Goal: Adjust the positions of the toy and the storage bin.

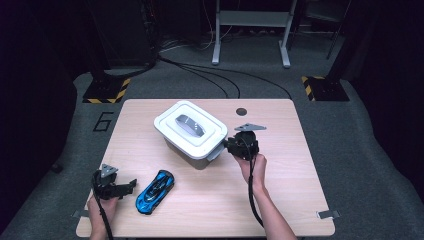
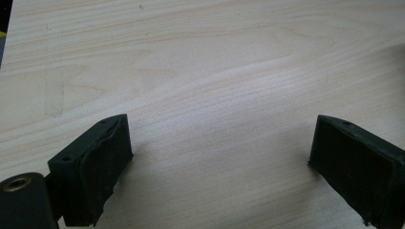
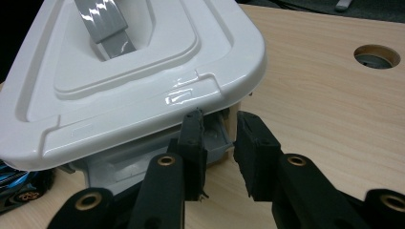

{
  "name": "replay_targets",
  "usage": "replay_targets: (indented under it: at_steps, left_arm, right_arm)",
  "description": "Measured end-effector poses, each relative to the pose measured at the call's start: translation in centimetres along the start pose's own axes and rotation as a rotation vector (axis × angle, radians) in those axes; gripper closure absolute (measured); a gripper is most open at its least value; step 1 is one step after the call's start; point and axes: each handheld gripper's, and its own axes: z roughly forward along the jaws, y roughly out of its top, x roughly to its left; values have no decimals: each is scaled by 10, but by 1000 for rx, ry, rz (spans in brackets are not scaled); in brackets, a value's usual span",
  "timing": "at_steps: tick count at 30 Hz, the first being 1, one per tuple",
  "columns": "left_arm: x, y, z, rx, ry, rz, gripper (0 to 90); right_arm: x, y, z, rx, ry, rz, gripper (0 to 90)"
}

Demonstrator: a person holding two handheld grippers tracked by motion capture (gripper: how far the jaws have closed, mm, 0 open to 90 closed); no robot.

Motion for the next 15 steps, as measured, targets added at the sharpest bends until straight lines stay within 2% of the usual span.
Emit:
replay_targets:
  at_steps: [12,13,15]
  left_arm:
    - [0,0,0,-7,1,-1,69]
    - [0,0,0,-7,0,-2,69]
    - [0,0,0,-7,0,-1,69]
  right_arm:
    - [12,12,17,17,-6,-7,726]
    - [12,15,19,22,-8,-27,701]
    - [12,16,18,31,-12,-27,677]
